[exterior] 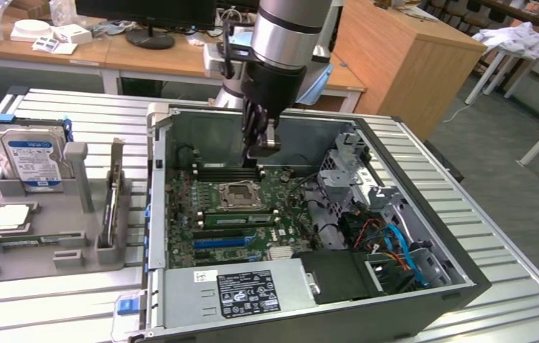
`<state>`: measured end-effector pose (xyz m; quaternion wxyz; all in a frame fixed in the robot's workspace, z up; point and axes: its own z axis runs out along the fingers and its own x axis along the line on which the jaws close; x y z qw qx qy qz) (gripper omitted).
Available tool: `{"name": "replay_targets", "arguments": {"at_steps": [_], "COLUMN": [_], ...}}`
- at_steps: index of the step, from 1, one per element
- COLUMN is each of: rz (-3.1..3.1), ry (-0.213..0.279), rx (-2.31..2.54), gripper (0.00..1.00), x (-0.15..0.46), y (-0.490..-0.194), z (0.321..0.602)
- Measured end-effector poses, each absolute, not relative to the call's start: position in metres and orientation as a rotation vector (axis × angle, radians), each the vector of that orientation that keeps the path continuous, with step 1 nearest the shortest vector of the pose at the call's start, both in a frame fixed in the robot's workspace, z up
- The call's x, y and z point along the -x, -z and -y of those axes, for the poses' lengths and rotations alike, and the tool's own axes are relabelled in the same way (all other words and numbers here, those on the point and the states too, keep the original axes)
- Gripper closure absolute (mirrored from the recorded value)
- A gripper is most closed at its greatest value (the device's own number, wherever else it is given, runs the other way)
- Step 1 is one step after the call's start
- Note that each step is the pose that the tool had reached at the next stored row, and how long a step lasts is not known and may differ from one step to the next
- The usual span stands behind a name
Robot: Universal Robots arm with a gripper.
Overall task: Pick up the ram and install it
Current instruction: 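Press down the ram until it locks into place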
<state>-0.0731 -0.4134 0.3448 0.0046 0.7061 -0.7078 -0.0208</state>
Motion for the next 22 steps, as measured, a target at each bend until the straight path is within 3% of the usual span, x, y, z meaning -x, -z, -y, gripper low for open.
{"name": "replay_targets", "arguments": {"at_steps": [22], "rz": [2.217], "ry": [0.065], "rx": [-2.212], "gripper": [0.89], "x": [0.073], "y": [-0.331], "z": [0.413]}}
